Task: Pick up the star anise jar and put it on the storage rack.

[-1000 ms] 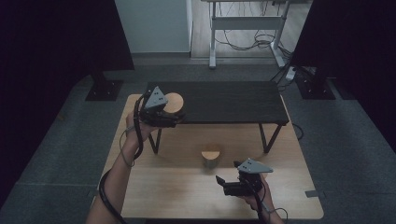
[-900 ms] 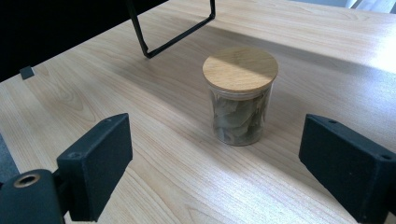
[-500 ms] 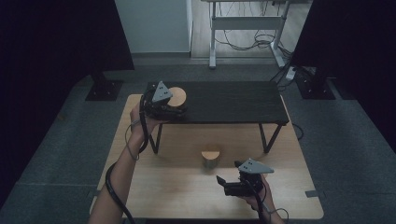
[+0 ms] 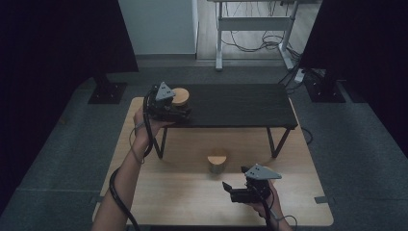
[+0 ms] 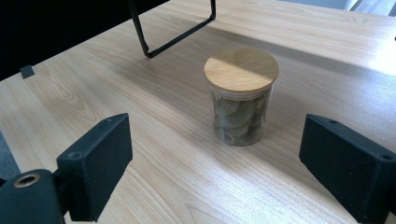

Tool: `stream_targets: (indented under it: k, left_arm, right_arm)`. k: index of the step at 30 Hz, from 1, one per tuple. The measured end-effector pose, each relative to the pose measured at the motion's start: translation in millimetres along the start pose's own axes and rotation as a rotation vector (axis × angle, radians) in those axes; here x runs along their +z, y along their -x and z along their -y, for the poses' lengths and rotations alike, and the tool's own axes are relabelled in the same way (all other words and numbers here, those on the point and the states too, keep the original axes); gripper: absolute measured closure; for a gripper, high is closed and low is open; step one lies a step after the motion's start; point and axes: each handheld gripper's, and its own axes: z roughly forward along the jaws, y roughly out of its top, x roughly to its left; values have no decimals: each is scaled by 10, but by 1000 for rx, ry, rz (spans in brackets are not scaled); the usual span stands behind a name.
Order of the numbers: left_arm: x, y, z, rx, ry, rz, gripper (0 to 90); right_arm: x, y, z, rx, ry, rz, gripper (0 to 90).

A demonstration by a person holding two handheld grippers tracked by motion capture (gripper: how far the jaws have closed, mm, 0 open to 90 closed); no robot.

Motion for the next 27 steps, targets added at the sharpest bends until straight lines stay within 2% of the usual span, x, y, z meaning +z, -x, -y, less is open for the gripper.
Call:
stream_targets:
  k: [9, 15, 20, 22, 27]
  left_arm:
    - [-9, 10, 1, 3, -3, -8, 201]
    - [-28, 26, 4, -1, -2, -14, 141]
    - [-49, 41, 26, -1, -3, 4, 122]
    - [-57, 49, 40, 4, -10, -12, 106]
    - [-84, 56, 48, -12, -5, -14, 92]
  right_arm:
    - [0, -8, -1, 1, 0, -4, 91]
    - [1, -9, 1, 0, -1, -3, 91]
    - [0, -4, 2, 0, -1, 1, 90]
    - [-5, -6, -1, 1, 0, 0, 90]
    - [-26, -4, -17, 2, 7, -5, 90]
